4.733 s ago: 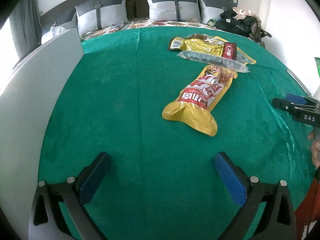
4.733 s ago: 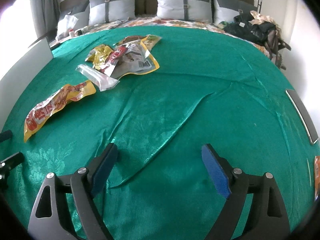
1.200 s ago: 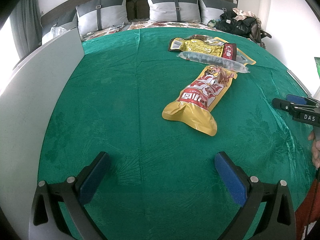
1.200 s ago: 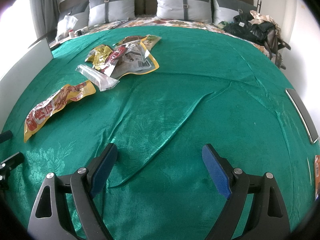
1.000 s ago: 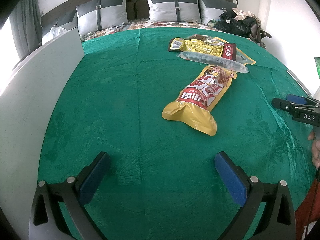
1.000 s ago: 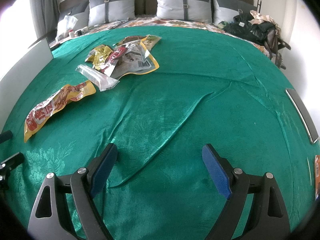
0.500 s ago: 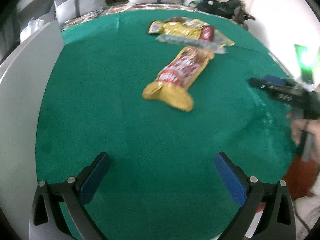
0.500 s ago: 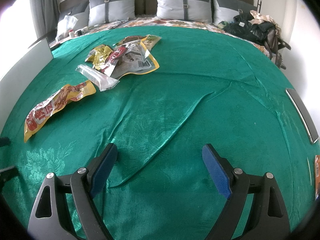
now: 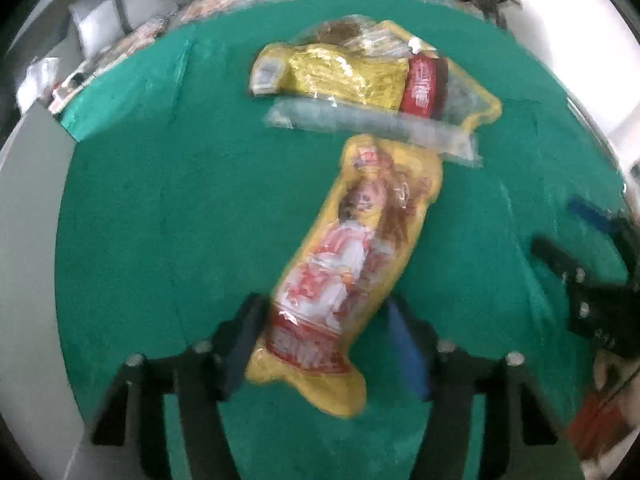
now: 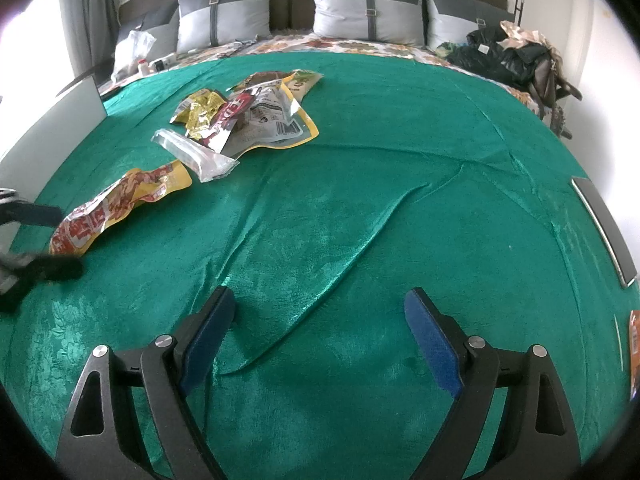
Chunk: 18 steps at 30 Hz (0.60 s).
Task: Organize snacks
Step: 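Grasp the long yellow cartoon-print bag with the left tool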
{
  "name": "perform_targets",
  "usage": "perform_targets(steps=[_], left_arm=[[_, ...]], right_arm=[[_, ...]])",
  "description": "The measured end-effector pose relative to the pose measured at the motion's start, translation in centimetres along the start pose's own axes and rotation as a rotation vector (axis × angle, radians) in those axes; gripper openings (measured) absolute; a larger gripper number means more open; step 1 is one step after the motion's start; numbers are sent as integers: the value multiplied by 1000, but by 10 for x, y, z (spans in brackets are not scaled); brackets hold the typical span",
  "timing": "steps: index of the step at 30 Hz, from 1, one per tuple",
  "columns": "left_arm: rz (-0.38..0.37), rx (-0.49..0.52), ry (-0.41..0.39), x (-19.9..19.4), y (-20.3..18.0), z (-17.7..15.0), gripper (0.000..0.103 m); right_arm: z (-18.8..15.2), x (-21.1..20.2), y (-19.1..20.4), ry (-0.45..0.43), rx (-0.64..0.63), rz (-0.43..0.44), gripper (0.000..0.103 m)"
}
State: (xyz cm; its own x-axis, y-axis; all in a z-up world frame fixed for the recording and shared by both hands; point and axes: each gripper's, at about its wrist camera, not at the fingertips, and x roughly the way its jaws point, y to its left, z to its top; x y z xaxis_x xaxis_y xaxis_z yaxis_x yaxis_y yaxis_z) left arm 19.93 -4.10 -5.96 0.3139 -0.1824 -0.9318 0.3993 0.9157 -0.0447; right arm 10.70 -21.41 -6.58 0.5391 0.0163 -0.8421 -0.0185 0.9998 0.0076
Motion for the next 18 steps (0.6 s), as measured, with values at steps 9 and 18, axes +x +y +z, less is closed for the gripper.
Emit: perform_targets(steps=[9,18], left_arm=[[116,-245,-79,-28,69,-45,47],[204,-323,-159,-19,102,-70,92]], right_arm=[[0,0,0,0,-1,0,89],[-1,0,0,0,-1,0,89]])
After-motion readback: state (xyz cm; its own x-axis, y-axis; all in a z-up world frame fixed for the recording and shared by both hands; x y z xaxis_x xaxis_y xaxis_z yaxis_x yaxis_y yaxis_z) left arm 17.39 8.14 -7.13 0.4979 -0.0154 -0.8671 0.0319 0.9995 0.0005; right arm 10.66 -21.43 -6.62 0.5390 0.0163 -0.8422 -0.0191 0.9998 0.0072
